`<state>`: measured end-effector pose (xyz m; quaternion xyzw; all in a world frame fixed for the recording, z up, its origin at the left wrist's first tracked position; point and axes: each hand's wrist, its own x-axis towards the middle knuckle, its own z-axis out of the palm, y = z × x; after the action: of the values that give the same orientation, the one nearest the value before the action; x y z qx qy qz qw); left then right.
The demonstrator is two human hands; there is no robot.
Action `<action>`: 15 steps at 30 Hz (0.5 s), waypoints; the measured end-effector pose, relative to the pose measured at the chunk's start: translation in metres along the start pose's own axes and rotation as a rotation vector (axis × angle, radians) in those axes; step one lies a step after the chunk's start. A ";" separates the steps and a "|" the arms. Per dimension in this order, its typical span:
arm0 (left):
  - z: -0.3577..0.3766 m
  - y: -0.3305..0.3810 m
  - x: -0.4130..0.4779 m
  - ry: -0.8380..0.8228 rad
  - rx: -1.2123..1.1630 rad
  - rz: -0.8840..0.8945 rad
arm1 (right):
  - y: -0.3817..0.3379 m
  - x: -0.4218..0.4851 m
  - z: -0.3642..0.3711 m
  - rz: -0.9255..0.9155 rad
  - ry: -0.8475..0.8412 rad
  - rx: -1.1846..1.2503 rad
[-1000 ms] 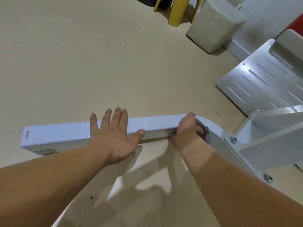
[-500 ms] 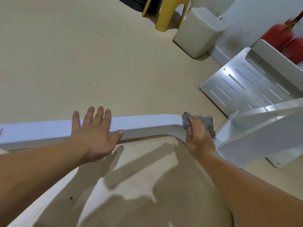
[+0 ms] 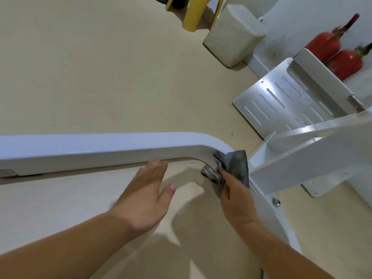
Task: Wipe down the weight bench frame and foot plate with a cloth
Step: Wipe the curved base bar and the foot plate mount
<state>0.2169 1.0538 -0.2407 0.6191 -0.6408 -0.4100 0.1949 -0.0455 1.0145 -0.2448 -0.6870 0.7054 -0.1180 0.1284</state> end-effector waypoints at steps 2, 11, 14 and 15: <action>0.012 0.001 0.000 -0.030 -0.010 0.002 | 0.009 -0.017 -0.005 0.186 0.091 0.109; 0.032 -0.012 -0.001 -0.077 -0.061 -0.034 | 0.013 0.036 0.008 -0.301 -0.034 -0.270; 0.029 -0.023 0.002 -0.088 0.050 0.003 | 0.021 0.052 0.010 -0.371 -0.293 -0.566; 0.029 -0.026 0.002 -0.098 0.075 -0.001 | 0.024 0.052 0.010 -0.371 -0.347 -0.622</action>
<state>0.2108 1.0630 -0.2785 0.6055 -0.6642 -0.4156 0.1396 -0.0662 0.9633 -0.2632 -0.8185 0.5393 0.1977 0.0078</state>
